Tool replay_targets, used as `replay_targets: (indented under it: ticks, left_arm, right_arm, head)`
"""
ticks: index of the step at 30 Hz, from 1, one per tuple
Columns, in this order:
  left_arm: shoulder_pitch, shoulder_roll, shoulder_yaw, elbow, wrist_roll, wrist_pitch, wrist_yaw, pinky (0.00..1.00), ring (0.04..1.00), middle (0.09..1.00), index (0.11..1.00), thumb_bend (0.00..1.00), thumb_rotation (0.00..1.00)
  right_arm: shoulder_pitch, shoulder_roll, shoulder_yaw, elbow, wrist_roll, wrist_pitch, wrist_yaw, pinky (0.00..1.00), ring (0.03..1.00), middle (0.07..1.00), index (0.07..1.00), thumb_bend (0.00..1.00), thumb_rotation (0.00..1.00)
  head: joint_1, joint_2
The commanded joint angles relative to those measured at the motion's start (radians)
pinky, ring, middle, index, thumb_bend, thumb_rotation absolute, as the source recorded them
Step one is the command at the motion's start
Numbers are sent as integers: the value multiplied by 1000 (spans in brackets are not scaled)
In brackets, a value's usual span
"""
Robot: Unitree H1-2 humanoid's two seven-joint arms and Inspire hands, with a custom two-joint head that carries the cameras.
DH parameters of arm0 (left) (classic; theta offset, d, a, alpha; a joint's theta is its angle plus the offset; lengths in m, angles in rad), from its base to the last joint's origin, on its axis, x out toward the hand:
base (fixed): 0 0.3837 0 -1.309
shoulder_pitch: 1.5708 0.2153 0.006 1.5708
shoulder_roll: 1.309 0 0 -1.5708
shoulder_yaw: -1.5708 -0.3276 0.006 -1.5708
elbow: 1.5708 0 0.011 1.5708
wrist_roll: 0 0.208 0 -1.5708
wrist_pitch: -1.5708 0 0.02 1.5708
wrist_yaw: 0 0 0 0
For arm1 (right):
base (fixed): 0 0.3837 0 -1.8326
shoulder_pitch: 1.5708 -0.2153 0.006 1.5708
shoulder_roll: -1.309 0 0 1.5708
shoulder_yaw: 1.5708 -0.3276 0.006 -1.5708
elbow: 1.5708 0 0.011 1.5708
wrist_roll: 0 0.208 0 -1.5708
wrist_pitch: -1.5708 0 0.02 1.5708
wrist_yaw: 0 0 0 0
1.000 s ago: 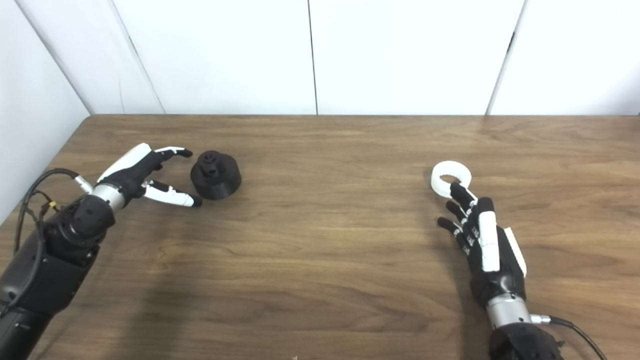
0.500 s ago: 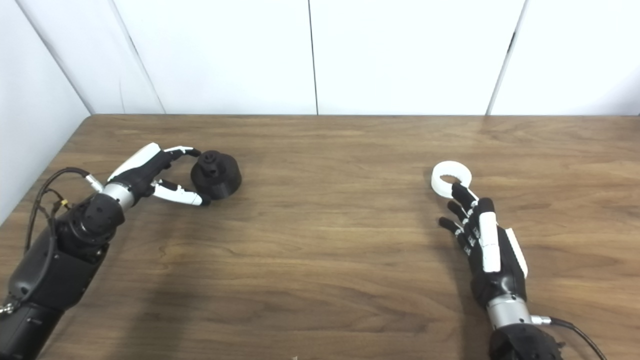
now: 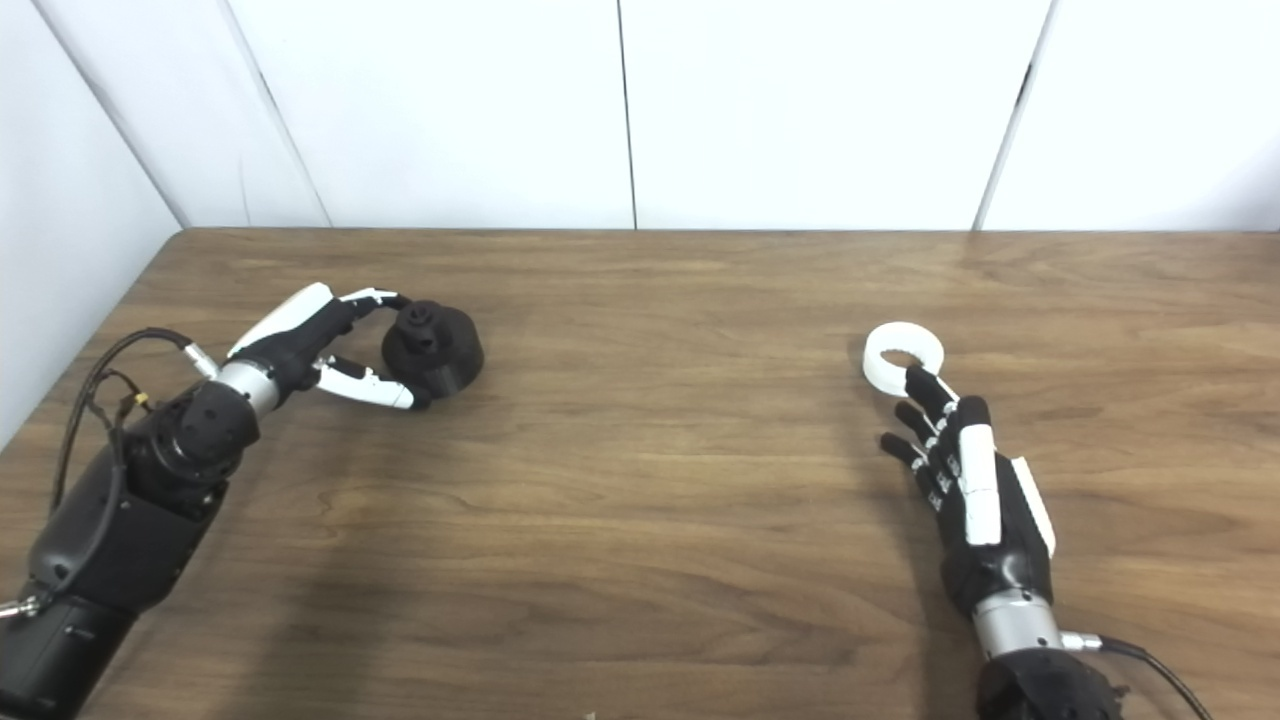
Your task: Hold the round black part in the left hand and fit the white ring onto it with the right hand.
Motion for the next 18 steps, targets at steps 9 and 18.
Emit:
replay_targets:
  ticks: [9,18]
  left_arm:
    - [-70,13,-1,19,26,-40,28,890,1000,967,854,1000,294]
    - [-75,11,-10,38,54,-81,42,897,992,951,812,995,286]
  right_arm:
    - [21,8,-5,-39,3,-41,-1,814,925,927,870,622,1000]
    - [24,13,-7,-39,0,-43,-5,803,919,922,863,606,1000]
  head:
    - [-1,1]
    - [-2,3]
